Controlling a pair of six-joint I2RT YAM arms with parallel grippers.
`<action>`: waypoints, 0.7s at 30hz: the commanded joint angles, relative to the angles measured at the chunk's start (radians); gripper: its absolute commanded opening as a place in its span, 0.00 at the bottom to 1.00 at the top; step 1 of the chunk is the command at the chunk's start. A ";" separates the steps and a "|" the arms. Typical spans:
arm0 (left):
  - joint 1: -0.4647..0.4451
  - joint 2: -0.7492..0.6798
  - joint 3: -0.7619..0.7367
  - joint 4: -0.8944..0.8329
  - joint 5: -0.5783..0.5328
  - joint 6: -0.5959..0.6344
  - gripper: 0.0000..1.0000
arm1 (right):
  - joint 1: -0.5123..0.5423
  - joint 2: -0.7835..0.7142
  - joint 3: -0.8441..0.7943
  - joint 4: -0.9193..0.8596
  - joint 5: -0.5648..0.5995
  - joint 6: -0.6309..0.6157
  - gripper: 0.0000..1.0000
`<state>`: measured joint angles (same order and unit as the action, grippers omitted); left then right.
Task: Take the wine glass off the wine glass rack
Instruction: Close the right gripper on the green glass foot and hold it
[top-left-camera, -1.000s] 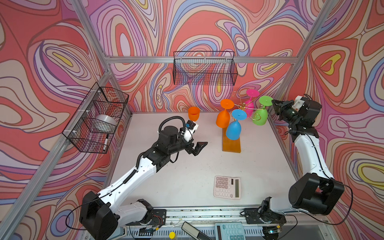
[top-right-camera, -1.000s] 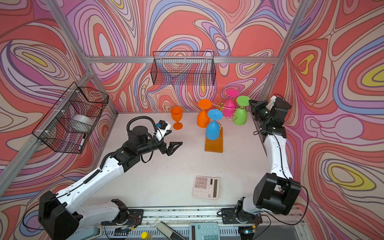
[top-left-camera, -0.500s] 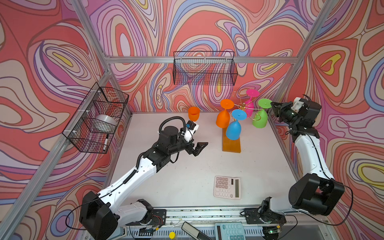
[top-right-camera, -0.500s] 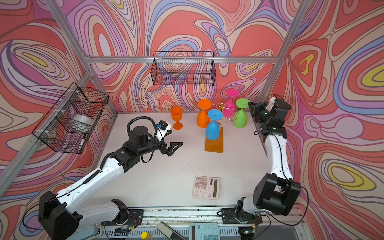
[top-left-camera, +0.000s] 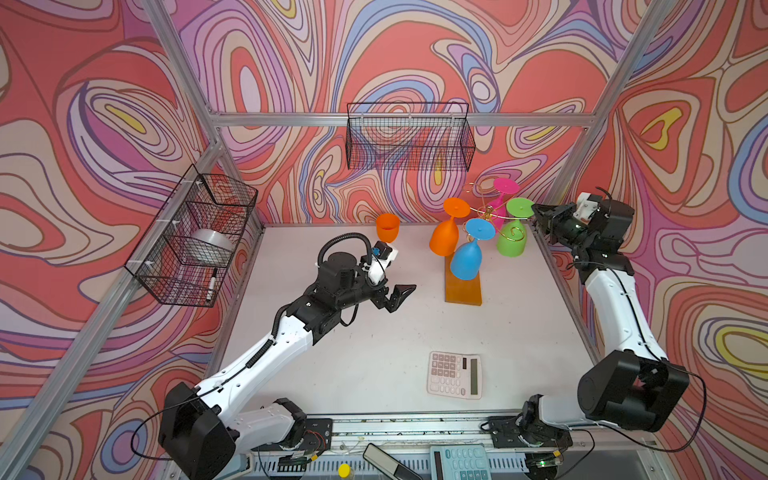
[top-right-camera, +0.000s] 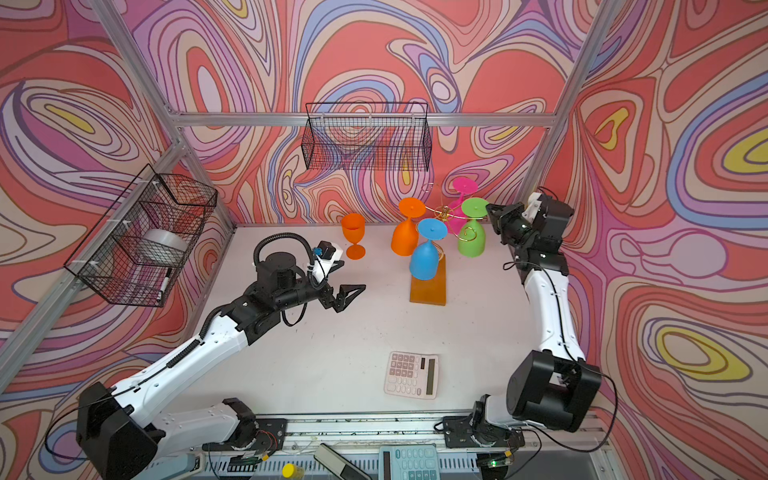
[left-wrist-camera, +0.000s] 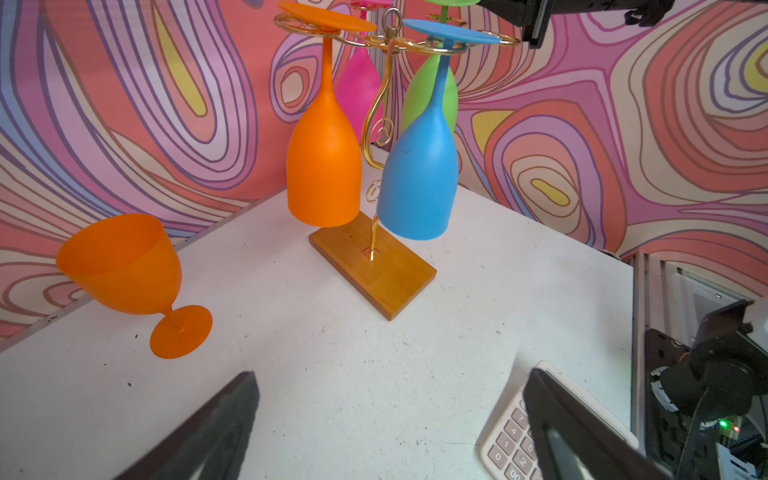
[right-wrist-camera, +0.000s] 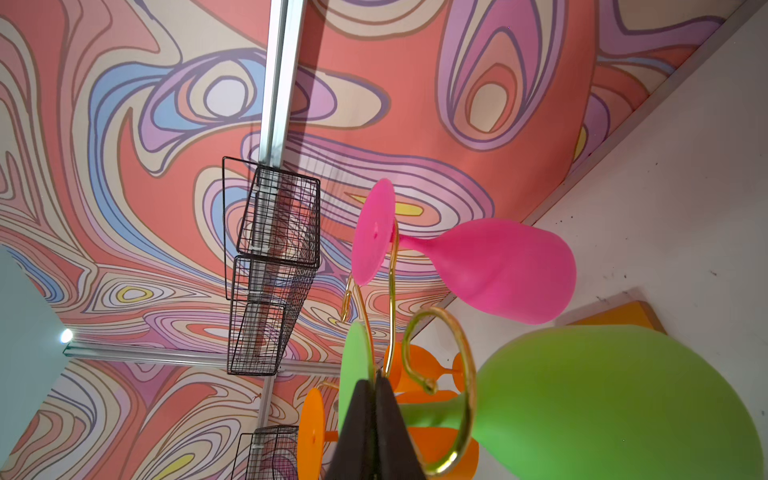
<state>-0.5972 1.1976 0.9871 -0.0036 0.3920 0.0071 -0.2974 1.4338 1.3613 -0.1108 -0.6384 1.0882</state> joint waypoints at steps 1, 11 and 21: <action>-0.014 -0.026 -0.007 0.006 0.005 0.017 1.00 | 0.008 -0.020 0.029 -0.005 -0.007 -0.021 0.00; -0.016 -0.027 -0.007 0.002 -0.002 0.025 1.00 | 0.016 0.021 0.046 0.065 0.002 -0.004 0.00; -0.019 -0.030 -0.007 -0.005 -0.009 0.034 1.00 | 0.027 0.091 0.093 0.123 0.029 0.012 0.00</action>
<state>-0.6056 1.1908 0.9871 -0.0044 0.3904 0.0162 -0.2771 1.5101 1.4227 -0.0315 -0.6292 1.1000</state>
